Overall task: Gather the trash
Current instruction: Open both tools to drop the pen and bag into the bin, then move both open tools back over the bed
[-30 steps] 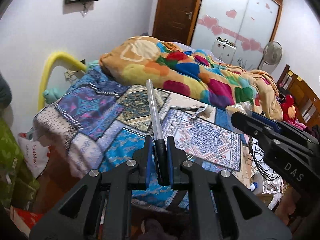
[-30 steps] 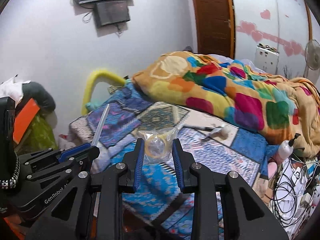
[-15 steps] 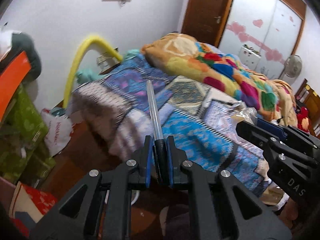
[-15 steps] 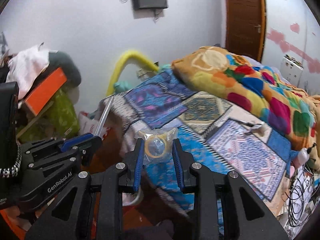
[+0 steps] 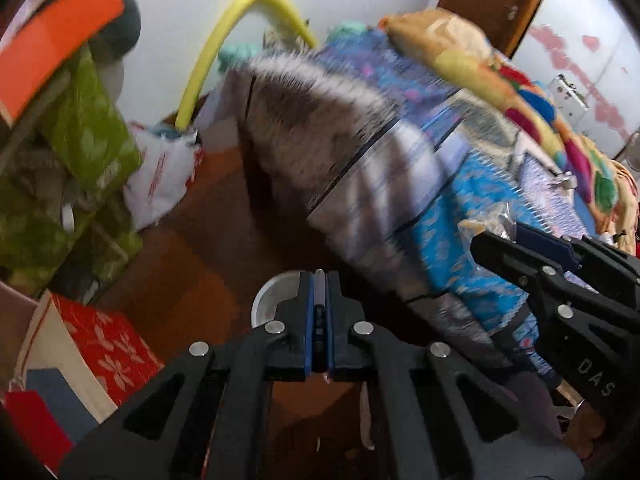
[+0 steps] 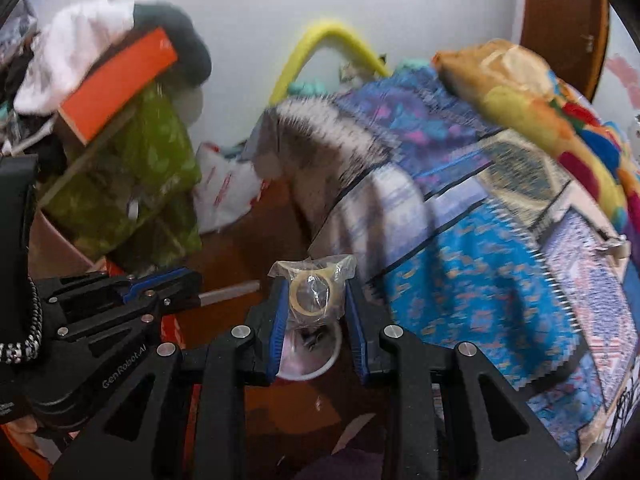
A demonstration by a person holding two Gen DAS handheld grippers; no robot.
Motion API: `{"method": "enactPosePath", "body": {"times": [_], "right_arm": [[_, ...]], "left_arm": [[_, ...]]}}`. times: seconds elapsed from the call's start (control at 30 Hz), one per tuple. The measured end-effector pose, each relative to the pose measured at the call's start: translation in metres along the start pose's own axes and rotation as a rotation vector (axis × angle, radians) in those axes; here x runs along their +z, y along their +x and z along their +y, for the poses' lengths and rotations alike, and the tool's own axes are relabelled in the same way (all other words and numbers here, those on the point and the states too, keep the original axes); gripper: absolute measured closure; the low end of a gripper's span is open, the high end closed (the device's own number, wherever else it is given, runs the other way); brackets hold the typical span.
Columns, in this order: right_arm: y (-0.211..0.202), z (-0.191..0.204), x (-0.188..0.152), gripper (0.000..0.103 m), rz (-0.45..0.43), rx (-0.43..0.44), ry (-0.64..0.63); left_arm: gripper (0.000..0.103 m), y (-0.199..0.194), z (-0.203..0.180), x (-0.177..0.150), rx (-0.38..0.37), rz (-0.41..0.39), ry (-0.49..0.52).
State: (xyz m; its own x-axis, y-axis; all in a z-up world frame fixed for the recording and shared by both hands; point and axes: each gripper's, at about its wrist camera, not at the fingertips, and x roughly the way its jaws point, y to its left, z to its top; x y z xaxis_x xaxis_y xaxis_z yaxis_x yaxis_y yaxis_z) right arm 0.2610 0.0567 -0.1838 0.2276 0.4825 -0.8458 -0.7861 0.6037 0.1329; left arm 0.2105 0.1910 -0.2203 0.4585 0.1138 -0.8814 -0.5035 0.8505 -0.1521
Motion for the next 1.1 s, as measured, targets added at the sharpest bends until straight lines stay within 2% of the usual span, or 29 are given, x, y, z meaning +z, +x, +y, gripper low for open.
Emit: {"method": "enactPosePath", "body": {"times": [0.17,0.27,0.43,0.57,0.67,0.9,0.97,1.03,1.1], "right_arm": [[0.053,0.007,-0.002,0.077,0.115,0.012,-0.009],[0.069,0.007,-0.003,0.077,0.150,0.025,-0.009],[0.088,0.007,-0.002,0.076,0.198,0.095,0.007],[0.097,0.001,0.001,0.074,0.231,0.143,0.069],[0.101,-0.003,0.001,0.071,0.256,0.137,0.088],[0.095,-0.004,-0.003,0.069,0.272,0.118,0.039],[0.093,-0.005,-0.002,0.067,0.271,0.120,0.027],[0.090,-0.003,-0.003,0.058,0.264,0.128,0.016],[0.087,-0.002,-0.003,0.049,0.257,0.131,0.013]], "left_arm": [[0.099,0.050,0.029,-0.009,-0.055,0.113,-0.091],[0.099,0.061,0.040,-0.009,-0.074,0.128,-0.133],[0.099,0.071,0.044,-0.005,-0.100,0.148,-0.131],[0.093,0.080,0.044,-0.001,-0.092,0.174,-0.143],[0.090,0.082,0.045,0.000,-0.094,0.182,-0.148],[0.089,0.066,0.039,0.001,-0.036,0.154,-0.113],[0.085,0.059,0.037,0.000,-0.025,0.140,-0.101],[0.076,0.051,0.036,-0.001,-0.013,0.127,-0.088],[0.072,0.043,0.034,-0.003,0.001,0.112,-0.077]]}}
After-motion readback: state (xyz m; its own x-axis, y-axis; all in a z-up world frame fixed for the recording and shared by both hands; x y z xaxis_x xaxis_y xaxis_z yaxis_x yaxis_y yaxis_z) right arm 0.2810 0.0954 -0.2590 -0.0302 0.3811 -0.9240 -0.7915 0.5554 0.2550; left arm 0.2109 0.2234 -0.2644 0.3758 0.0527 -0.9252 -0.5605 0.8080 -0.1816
